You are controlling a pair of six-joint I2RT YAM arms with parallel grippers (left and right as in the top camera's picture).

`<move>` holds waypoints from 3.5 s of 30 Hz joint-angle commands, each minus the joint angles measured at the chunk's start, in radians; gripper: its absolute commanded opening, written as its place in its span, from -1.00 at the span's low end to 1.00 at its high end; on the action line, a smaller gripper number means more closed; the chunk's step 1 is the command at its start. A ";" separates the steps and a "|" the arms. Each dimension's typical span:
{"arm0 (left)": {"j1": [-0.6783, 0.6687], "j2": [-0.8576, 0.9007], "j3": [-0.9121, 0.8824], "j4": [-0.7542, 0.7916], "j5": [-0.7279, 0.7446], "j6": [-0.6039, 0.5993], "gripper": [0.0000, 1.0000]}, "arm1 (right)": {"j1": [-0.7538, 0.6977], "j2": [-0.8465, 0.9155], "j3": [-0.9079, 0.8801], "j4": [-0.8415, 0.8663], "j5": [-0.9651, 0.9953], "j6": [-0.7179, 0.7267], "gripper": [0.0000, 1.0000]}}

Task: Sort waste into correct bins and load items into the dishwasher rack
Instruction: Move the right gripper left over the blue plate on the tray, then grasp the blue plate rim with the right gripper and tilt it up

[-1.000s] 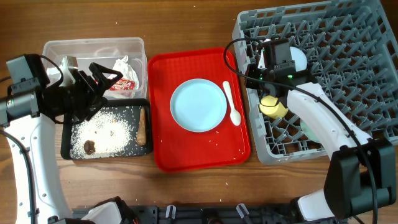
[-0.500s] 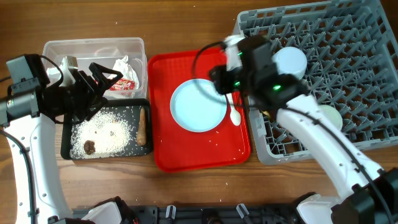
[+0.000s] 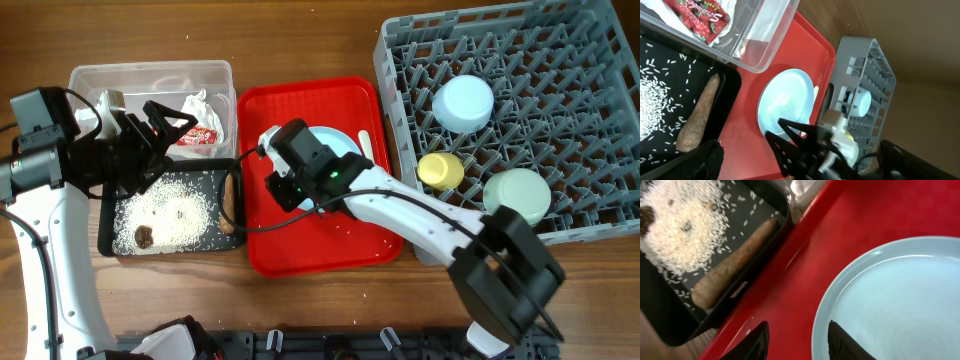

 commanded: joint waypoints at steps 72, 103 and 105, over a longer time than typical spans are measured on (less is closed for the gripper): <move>0.006 -0.014 0.010 0.002 0.001 0.013 0.99 | 0.005 0.120 0.004 -0.019 0.043 -0.051 -0.91; 0.006 -0.014 0.010 0.002 0.001 0.013 1.00 | -0.349 -0.292 0.007 -0.171 -0.513 -0.023 0.00; 0.006 -0.014 0.010 0.002 0.001 0.013 1.00 | -0.274 -0.206 0.007 -0.153 -0.446 -0.045 0.14</move>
